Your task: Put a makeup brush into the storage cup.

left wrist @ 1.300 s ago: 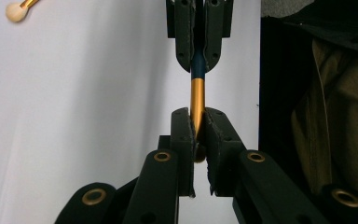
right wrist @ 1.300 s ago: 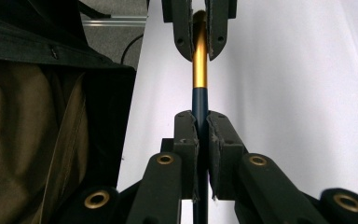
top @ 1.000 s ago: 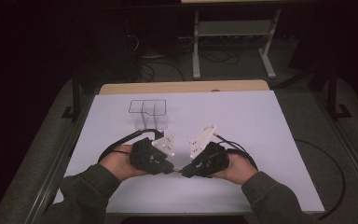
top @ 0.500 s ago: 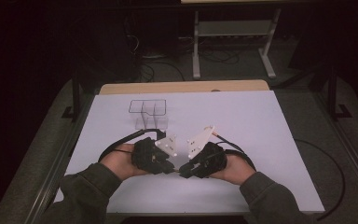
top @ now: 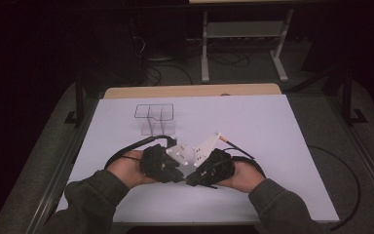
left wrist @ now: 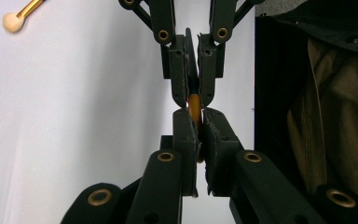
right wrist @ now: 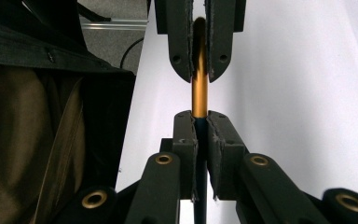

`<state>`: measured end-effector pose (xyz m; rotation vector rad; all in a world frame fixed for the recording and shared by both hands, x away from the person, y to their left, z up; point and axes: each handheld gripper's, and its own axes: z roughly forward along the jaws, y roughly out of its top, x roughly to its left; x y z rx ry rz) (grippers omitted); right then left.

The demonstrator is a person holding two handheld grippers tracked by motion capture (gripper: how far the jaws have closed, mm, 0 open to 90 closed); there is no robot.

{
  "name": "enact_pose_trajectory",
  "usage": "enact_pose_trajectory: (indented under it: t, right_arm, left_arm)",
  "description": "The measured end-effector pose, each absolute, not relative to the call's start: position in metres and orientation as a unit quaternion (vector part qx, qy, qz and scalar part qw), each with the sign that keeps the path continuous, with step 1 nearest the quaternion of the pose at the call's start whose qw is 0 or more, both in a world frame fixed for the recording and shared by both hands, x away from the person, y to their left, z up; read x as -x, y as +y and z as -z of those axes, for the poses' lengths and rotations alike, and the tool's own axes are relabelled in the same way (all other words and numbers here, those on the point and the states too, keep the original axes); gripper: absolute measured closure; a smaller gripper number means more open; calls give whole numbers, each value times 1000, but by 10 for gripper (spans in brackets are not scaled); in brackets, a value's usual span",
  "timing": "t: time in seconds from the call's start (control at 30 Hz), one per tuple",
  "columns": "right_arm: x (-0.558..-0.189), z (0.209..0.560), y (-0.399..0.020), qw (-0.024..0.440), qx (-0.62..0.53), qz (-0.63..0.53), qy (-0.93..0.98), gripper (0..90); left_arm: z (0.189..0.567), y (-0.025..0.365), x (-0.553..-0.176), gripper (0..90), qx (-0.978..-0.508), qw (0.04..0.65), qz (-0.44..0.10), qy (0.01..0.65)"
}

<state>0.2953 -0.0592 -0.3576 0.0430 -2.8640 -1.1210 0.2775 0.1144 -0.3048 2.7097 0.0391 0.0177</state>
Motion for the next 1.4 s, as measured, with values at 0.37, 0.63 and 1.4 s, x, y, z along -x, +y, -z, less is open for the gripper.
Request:
enact_pose_trajectory:
  t: [0.37,0.63,1.4]
  right_arm:
    - [-298,361,-59,47,-5,349,-936,827]
    - [-309,359,-69,42,21,345,-938,828]
    - [-345,336,-77,26,66,355,-932,828]
  left_arm:
    - [300,125,-281,660,-970,241,-12,38]
    - [296,152,-283,548,-958,274,-25,78]
    - [332,205,-278,453,-930,334,-35,148]
